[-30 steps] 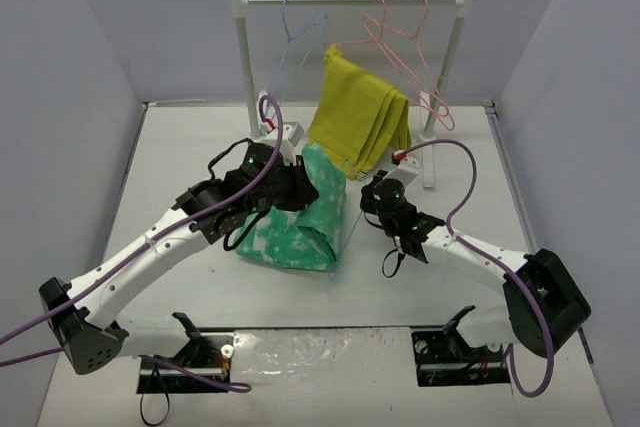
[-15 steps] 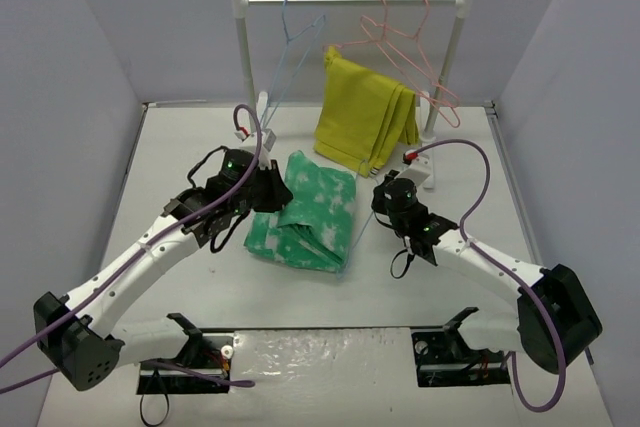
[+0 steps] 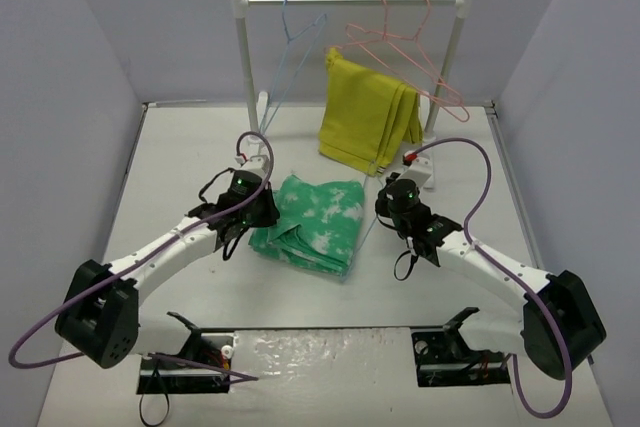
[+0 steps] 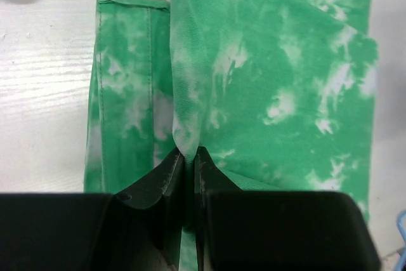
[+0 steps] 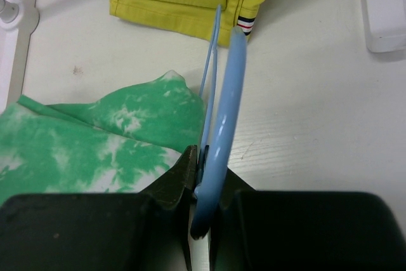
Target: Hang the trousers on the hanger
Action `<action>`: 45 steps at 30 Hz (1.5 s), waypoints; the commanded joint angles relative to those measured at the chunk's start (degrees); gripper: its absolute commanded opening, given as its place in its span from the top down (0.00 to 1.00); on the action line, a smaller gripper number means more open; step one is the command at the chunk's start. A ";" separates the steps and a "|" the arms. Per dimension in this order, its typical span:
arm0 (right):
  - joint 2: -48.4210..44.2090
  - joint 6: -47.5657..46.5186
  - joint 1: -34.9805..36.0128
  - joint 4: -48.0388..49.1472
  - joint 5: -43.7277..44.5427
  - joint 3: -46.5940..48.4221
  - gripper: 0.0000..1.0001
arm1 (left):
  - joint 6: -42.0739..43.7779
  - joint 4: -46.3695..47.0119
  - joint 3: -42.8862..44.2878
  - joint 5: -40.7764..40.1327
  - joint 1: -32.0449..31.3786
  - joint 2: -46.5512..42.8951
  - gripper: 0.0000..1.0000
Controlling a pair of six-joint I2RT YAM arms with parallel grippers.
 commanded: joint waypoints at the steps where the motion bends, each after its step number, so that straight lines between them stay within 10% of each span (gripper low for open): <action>1: -2.37 -6.17 -0.81 -3.77 2.23 3.15 1.00 | 3.63 11.28 1.12 -8.46 2.76 5.66 1.00; 8: -3.32 -7.32 -0.76 -5.09 1.62 3.30 1.00 | 4.98 11.12 -0.51 -9.28 3.66 6.56 0.93; 17: -3.01 -10.07 -0.84 -6.60 1.76 4.56 1.00 | 12.68 4.32 2.73 -4.33 3.42 -5.24 0.40; 28: -0.59 -10.66 -0.93 -6.88 1.07 6.00 1.00 | -12.33 15.18 6.38 -0.47 -12.17 -3.47 0.47; 45: 0.46 -11.98 -1.55 -6.88 1.83 7.85 1.00 | -18.87 10.49 -13.56 1.28 -14.80 -9.16 0.65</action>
